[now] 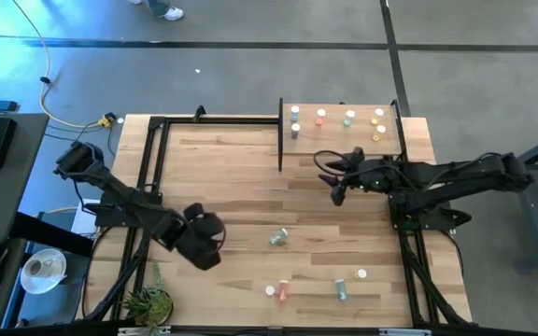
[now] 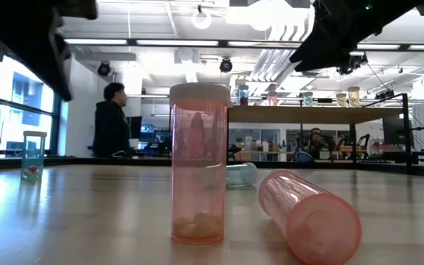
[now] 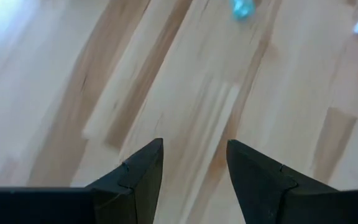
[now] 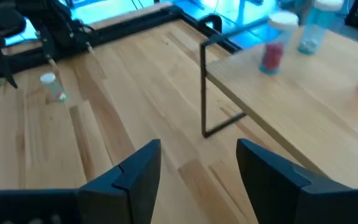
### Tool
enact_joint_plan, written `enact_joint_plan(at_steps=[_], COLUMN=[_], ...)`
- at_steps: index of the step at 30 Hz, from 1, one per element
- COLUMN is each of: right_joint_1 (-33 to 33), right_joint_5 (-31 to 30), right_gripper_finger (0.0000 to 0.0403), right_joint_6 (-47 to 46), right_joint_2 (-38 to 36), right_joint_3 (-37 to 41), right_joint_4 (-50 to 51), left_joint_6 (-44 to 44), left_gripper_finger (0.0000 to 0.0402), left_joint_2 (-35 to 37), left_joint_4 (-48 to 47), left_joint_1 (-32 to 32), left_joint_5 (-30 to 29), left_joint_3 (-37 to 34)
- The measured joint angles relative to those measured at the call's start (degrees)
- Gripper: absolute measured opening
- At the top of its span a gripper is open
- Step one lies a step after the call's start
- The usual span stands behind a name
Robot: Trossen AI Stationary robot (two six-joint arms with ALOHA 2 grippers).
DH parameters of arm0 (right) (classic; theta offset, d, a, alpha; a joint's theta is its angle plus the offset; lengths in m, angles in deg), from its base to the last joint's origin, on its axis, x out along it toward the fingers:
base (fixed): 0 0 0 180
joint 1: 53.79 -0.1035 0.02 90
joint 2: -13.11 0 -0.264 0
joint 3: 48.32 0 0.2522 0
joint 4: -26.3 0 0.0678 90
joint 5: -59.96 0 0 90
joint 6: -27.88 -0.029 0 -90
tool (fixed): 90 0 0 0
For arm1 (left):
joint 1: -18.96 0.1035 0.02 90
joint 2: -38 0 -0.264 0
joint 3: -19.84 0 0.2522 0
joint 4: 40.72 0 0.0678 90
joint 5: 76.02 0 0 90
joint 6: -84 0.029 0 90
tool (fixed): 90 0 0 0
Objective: Pick and place medicine bottles onto shelf by color
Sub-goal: Put the left green pill bottle on the shelf aligned with the green pill bottle
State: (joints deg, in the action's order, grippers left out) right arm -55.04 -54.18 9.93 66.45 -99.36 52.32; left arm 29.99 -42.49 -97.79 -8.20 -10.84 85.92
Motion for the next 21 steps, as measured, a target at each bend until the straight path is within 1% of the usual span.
enact_joint_plan(at_steps=[4, 12, 21], right_joint_1=[0.00, 0.00, 0.00], right_joint_5=[0.00, 0.04, 0.15], right_gripper_finger=[0.0202, 0.0202, 0.0202], right_joint_6=[2.00, 2.57, 3.01], right_joint_2=[1.13, 1.03, 1.06], right_joint_3=[0.00, 0.00, 0.02], right_joint_4=[-2.83, -3.59, -2.75], left_joint_6=[-9.66, -23.74, -40.37], left_gripper_finger=[0.0166, 0.0166, 0.0166], left_joint_2=[-0.47, -1.43, -6.63], left_joint_4=[-4.21, -10.93, -13.10], left_joint_1=[-2.91, -8.44, -12.03], left_joint_5=[-0.02, -1.77, -1.61], left_joint_3=[0.00, 0.00, 0.00])
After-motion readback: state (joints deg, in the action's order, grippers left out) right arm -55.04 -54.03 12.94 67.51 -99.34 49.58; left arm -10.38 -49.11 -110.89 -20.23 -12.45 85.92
